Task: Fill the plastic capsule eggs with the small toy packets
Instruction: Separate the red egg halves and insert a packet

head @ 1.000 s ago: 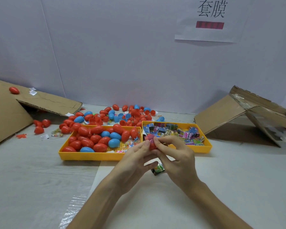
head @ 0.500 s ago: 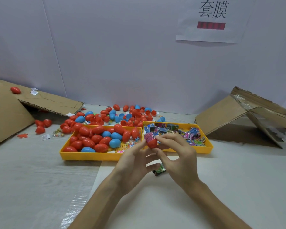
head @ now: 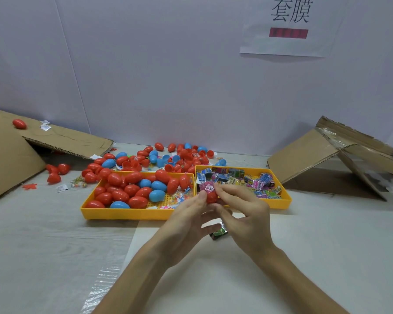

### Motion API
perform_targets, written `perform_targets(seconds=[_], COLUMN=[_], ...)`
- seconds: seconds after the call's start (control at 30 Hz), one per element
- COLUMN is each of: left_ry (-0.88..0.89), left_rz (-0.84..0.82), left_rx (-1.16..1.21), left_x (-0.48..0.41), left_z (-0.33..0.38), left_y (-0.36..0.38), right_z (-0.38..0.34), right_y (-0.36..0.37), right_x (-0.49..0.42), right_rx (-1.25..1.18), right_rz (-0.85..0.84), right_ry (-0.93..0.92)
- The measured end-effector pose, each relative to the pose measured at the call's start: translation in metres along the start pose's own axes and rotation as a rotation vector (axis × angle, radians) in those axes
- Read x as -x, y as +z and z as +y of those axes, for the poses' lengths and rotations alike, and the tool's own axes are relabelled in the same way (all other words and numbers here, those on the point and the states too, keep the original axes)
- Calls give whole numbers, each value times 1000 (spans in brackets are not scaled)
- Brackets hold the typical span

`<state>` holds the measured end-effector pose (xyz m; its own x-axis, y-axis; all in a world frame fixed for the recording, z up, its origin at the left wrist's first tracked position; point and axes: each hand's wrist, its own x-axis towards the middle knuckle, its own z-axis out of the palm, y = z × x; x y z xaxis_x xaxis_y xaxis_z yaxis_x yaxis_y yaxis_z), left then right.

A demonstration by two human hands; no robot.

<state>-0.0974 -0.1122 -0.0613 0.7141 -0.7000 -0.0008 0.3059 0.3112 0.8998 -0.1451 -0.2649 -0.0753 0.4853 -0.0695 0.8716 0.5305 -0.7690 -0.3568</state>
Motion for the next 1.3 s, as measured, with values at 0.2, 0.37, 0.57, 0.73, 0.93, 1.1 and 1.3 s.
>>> perform_targets(seconds=[0.2, 0.37, 0.57, 0.73, 0.93, 1.1, 1.3], left_ry=[3, 9, 66, 139, 189, 206, 235], left_rz=[-4, 42, 70, 152, 172, 160, 146], left_rx=[-30, -102, -113, -199, -302, -347, -404], left_x=[1, 0, 1, 0, -1, 0, 1], left_z=[0, 3, 2, 1, -1, -2, -3], left_y=[0, -2, -2, 0, 1, 2, 1], right_z=[-1, -5, 0, 2, 4, 1, 1], right_y=[-1, -4, -6, -5, -10, -12, -13], right_x=[-1, -6, -7, -7, -7, -9, -11], right_rx=[-8, -49, -20, -6, 63, 134, 123], right_rz=[-23, 15, 39, 15, -36, -77, -111], right_ry=[25, 70, 30, -2, -60, -98, -72])
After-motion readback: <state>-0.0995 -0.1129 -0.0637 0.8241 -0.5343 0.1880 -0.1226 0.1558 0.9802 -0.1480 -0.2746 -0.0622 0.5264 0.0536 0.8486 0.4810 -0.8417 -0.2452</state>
